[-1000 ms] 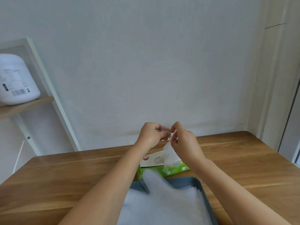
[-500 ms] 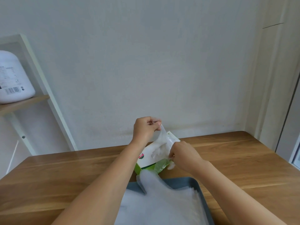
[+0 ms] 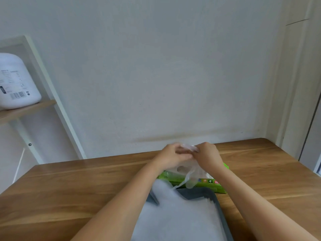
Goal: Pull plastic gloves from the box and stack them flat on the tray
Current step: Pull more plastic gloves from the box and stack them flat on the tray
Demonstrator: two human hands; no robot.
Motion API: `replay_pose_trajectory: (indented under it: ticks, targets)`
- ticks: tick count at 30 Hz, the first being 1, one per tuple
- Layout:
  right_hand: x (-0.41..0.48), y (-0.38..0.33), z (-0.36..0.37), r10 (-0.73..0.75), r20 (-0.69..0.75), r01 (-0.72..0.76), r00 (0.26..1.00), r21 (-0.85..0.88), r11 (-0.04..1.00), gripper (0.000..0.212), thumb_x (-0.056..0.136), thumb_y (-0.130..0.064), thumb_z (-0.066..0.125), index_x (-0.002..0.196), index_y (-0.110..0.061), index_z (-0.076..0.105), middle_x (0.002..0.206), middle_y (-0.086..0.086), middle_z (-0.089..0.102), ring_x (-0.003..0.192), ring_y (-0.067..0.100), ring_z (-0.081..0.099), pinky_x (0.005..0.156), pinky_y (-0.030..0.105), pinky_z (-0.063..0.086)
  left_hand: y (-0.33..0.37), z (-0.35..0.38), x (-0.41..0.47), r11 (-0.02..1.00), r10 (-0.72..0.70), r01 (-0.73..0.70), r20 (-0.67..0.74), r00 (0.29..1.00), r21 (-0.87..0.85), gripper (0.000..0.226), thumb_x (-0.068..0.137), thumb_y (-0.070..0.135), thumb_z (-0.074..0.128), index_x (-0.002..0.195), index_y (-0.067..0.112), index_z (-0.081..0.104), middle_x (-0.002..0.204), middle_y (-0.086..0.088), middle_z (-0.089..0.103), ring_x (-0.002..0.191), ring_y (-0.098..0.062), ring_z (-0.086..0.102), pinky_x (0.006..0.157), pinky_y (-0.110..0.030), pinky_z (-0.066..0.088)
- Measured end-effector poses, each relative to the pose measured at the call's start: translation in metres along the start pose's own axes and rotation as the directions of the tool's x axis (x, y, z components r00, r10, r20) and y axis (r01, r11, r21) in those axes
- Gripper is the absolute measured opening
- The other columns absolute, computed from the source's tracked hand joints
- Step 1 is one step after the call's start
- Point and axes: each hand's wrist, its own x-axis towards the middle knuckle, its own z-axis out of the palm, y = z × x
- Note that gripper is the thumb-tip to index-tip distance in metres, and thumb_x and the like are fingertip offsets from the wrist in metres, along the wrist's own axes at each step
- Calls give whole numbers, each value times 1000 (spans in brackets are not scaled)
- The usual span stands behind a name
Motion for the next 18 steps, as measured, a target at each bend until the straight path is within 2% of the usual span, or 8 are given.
replay_pose_trajectory:
  ticks: [3, 5, 7, 9, 12, 15, 17, 18]
  targets:
    - [3, 5, -6, 79, -46, -67, 996, 233, 970, 27, 89, -18, 61, 72, 1, 70, 70, 15, 68, 63, 28, 58, 52, 29, 34, -14, 10, -5, 983, -64, 48, 88, 994, 177, 46, 89, 28, 67, 133, 25, 56, 128, 4, 62, 115, -13, 58, 100, -29, 45]
    - [5, 6, -13, 74, -115, -36, 991, 305, 952, 24, 89, -18, 61, 76, -2, 74, 75, 15, 71, 70, 30, 63, 56, 30, 38, -20, 15, -3, 968, -65, 42, 87, 994, 247, 54, 89, 28, 66, 140, 22, 48, 138, 1, 55, 125, -17, 51, 103, -27, 40]
    - [7, 5, -24, 70, -197, 8, 978, 373, 928, 21, 90, -18, 60, 80, -7, 75, 73, 7, 72, 67, 24, 62, 56, 30, 43, -21, 18, -1, 952, -61, 31, 89, 994, 306, 56, 89, 31, 67, 141, 23, 47, 142, -3, 51, 133, -23, 44, 107, -31, 37]
    - [5, 0, -39, 83, -250, 82, 965, 585, 807, 19, 87, -8, 61, 85, -19, 76, 71, -5, 73, 72, 14, 66, 56, 24, 47, -19, 22, 2, 928, -103, 63, 89, 991, 368, 58, 93, 31, 61, 146, 21, 39, 154, -8, 36, 146, -24, 23, 115, -35, 26]
    - [-4, -14, -60, 87, -319, 217, 944, 798, 562, 25, 85, -2, 65, 86, -25, 75, 78, -4, 75, 84, 11, 69, 74, 27, 53, -18, 24, 8, 910, -164, 129, 57, 985, 393, 53, 98, 27, 55, 147, 21, 37, 157, -4, 29, 150, -22, 6, 117, -36, 19]
    - [-18, -33, -80, 97, -381, 319, 919, 866, 385, 9, 88, -16, 67, 92, -20, 75, 78, 0, 75, 78, 9, 68, 77, 26, 55, -22, 23, 14, 885, -206, 159, 61, 977, 438, 47, 99, 24, 48, 145, 26, 41, 154, -1, 36, 149, -23, 12, 119, -36, 15]
    - [-25, -41, -92, 87, -392, 344, 916, 878, 332, 9, 88, -22, 66, 92, -21, 74, 78, 1, 75, 78, 9, 68, 75, 24, 54, -21, 22, 13, 894, -200, 141, 98, 975, 424, 42, 98, 22, 49, 140, 21, 49, 147, -3, 46, 141, -22, 32, 119, -37, 16]
    - [-28, -44, -96, 61, -374, 336, 926, 884, 325, 9, 88, -24, 66, 91, -21, 74, 78, 1, 75, 78, 9, 68, 73, 22, 55, -21, 20, 13, 929, -197, 151, 105, 975, 339, 45, 94, 24, 57, 138, 19, 52, 144, -2, 50, 134, -20, 42, 118, -38, 23]
